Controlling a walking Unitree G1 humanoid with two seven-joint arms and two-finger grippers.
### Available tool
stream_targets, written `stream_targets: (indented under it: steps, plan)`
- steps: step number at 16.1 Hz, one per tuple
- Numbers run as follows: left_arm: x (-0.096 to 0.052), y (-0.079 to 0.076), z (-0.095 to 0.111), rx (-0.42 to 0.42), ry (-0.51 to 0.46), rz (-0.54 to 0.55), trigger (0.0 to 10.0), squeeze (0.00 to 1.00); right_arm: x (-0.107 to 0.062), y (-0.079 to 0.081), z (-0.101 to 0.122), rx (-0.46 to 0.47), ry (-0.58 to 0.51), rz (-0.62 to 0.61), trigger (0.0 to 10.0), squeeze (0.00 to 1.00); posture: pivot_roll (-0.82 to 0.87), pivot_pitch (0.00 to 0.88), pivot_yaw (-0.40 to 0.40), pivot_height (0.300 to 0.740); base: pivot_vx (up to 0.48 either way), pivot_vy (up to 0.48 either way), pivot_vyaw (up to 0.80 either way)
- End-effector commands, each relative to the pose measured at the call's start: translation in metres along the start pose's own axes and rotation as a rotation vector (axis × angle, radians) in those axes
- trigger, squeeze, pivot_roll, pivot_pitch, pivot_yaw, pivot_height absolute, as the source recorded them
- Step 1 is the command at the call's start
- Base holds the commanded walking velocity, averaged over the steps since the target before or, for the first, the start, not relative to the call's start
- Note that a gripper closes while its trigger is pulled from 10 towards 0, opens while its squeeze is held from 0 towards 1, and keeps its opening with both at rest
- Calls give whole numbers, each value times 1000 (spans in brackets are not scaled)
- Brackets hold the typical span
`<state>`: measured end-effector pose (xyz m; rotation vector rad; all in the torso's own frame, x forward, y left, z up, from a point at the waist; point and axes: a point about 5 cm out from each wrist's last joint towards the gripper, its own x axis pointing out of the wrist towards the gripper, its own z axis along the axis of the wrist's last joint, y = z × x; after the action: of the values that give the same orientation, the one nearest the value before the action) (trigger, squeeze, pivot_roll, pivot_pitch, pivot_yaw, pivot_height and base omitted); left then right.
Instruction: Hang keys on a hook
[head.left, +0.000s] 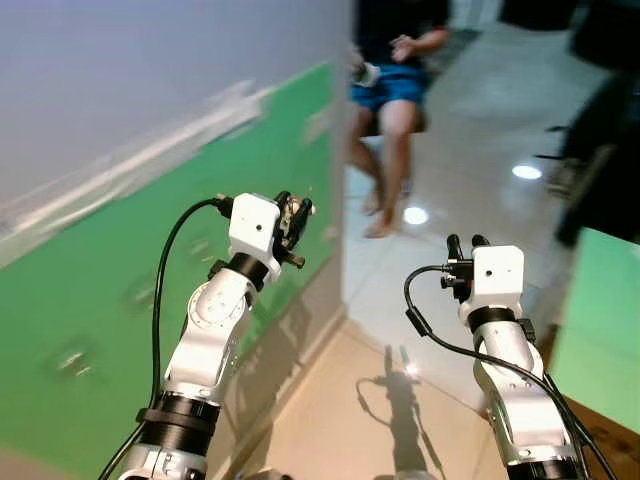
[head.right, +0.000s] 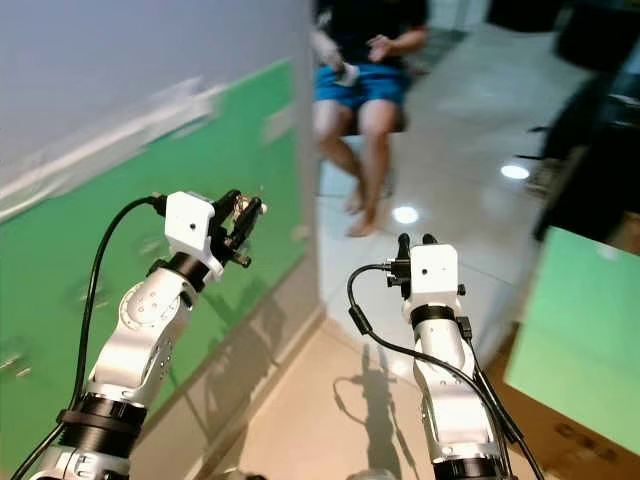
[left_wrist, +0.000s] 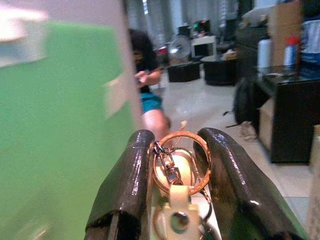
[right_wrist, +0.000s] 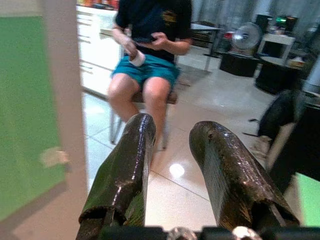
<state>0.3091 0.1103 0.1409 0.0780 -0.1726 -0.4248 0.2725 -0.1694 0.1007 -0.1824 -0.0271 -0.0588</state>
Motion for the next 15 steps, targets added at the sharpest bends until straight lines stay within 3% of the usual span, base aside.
stream_targets:
  steps: [1, 4, 7, 15]
  plan:
    - [2, -2, 6, 11, -23, -17, 0, 0, 2, -1, 2, -1, -10, -7, 10000, 0, -203, 50, 66, 740, 270, -394, 0]
    - [2, 0, 4, 1, -12, 8, 0, 0, 2, -1, 2, -17, -6, 1, 10000, 0, -202, 52, 64, 740, 310, -362, 0]
    - [1, 0, 3, -4, -11, 14, 0, 0, 1, 1, 2, -29, -8, 17, 10000, 0, -199, 56, 60, 740, 337, -337, 800]
    - [-2, -3, 7, 27, -38, 4, 0, 0, 0, 0, 1, -38, -7, 24, 10000, 0, -193, 58, 58, 740, 0, 0, 800]
